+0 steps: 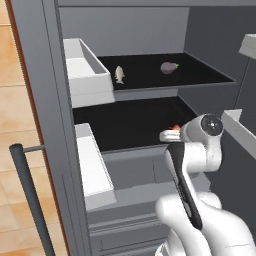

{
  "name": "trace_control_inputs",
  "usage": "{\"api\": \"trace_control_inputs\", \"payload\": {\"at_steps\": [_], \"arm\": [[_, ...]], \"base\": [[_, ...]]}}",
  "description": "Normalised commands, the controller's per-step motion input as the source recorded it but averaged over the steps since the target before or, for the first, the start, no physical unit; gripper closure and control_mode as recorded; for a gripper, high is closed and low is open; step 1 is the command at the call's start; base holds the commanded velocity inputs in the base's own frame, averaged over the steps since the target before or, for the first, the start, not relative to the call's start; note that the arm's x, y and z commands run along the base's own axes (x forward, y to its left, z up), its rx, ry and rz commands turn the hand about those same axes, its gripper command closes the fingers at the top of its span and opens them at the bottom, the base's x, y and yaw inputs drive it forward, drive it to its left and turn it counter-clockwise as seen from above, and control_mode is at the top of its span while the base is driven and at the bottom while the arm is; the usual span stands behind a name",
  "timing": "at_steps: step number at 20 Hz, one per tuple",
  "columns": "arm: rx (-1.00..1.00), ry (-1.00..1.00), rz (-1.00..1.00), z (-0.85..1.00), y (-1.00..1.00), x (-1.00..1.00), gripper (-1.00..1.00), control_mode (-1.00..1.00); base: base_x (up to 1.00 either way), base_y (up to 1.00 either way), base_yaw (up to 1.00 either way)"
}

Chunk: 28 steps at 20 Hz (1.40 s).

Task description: Place one eggplant and one fish in each tupperware on the nearby counter, to pack two identical lunches.

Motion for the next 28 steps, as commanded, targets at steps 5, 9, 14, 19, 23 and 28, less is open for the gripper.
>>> {"api": "trace_control_inputs", "payload": {"at_steps": [5,9,14,19,23,28], "arm": [[0.00,0.14,0.00,0.63,0.19,-1.00,1.00,-1.00],[0.00,0.09,0.00,0.73,0.12,-1.00,1.00,-1.00],[0.00,0.02,0.00,0.06,0.03,-1.00,1.00,-1.00],[0.00,0.00,0.00,0.00,-0.02,-1.00,1.00,-1.00],[0.00,0.00,0.00,0.00,0.00,0.00,1.00,1.00],[0.00,0.00,0.00,0.00,0.00,0.00,1.00,1.00]], "base": [[0.00,0.00,0.00],[0.00,0.00,0.00],[0.00,0.00,0.00],[0.00,0.00,0.00],[-1.00,-0.29,0.00],[-1.00,-0.61,-0.01]]}}
